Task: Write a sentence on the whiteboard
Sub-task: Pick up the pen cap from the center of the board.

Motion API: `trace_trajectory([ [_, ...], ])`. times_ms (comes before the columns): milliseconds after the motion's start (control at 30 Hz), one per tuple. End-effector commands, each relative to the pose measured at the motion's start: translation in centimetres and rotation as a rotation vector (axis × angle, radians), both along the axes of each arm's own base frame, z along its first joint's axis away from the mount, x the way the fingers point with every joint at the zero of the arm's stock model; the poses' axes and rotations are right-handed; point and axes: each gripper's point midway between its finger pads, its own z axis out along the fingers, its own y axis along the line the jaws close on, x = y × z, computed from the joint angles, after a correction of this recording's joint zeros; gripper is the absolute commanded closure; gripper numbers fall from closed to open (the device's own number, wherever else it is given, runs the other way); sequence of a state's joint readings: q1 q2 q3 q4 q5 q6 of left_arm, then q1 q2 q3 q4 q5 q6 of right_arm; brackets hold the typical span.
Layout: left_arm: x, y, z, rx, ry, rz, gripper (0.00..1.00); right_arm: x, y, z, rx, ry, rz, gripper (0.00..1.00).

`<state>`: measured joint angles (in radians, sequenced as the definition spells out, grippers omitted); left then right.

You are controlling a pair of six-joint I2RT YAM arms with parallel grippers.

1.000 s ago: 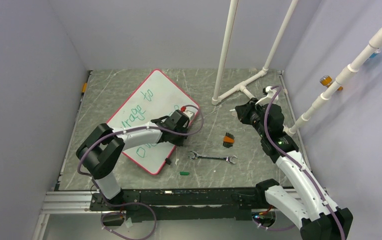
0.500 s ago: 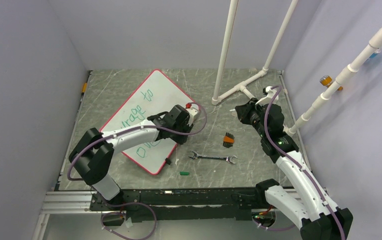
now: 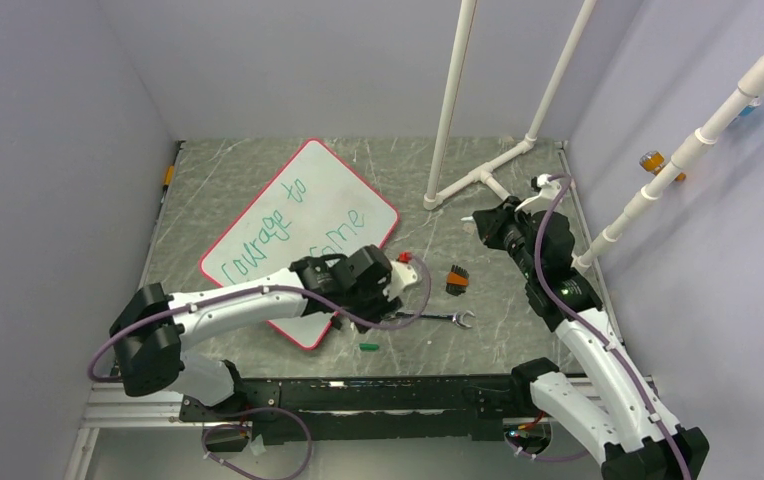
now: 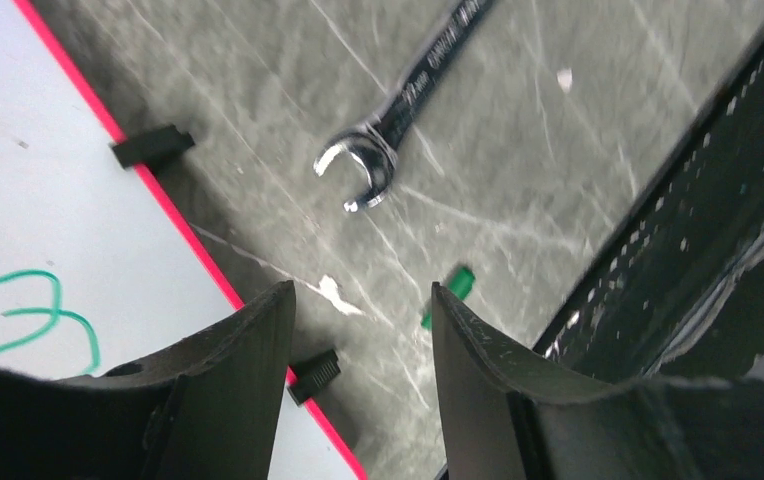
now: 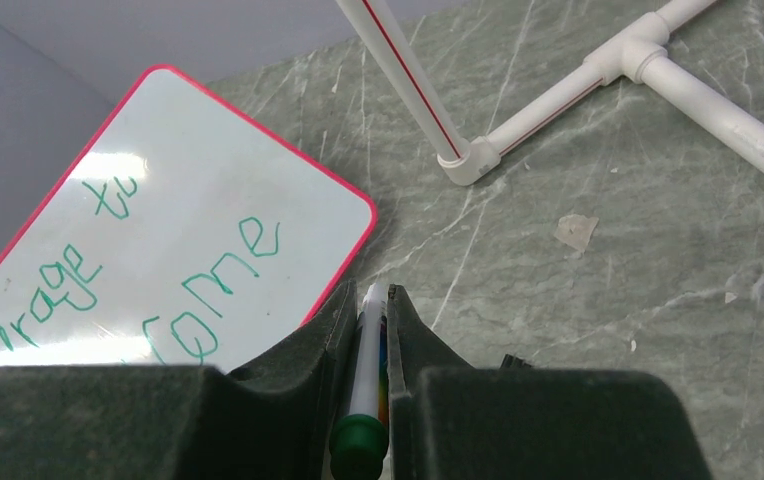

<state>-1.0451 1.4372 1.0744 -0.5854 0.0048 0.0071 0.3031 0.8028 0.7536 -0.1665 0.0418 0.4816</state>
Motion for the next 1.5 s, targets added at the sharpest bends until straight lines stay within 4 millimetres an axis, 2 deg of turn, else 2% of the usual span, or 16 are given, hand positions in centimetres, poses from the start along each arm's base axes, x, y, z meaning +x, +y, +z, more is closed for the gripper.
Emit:
trace_trajectory([
  [0,-3.3,1.3,-1.9,0.092,0.015,-0.119,0.41,-0.2,-0.2,1.4,0.009,-0.051,-0.001,1.00],
  [300,-5.3,0.7,-5.0,0.194,0.028,-0.249,0.41,-0.5,0.0,1.5,0.014,-0.053,0.008,1.00],
  [400,-5.7,0.4,-6.7,0.256,0.051,-0.279,0.41,-0.6,-0.2,1.5,0.011,-0.052,0.004,1.00],
  [467,-5.1,0.6,-7.6,0.315,0.030,-0.270,0.43,-0.7,-0.2,1.5,0.009,-0.053,0.003,1.00],
  [633,-5.0,0.2,-9.2,0.359,0.037,-0.291,0.46,-0.8,-0.5,1.7,-0.001,-0.058,-0.002,1.00],
  [833,-5.2,0.8,-10.9,0.396,0.054,-0.299,0.52,-0.7,-0.5,1.7,-0.007,-0.058,-0.004,1.00],
  [900,-5.3,0.6,-11.1,0.380,0.059,-0.306,0.59,-0.7,-0.4,1.6,-0.007,-0.055,0.000,1.00],
  [933,-5.5,0.7,-11.3,0.378,0.065,-0.308,0.67,-0.6,-0.4,1.6,-0.007,-0.055,-0.001,1.00],
  [1033,-5.3,0.9,-11.5,0.389,0.072,-0.293,0.99,-0.6,-0.4,1.7,-0.010,-0.056,0.000,1.00],
  [1167,-4.8,0.1,-9.9,0.323,0.032,-0.271,1.00,-0.8,-0.2,2.0,-0.006,-0.060,0.012,1.00],
  [1333,-3.7,-1.4,-5.4,0.120,-0.018,-0.253,1.00,-1.2,0.1,2.8,0.000,-0.074,0.039,1.00],
  [1467,-2.3,-2.0,-1.4,-0.011,-0.077,-0.224,1.00,-1.9,1.5,3.6,0.008,-0.095,0.130,1.00],
])
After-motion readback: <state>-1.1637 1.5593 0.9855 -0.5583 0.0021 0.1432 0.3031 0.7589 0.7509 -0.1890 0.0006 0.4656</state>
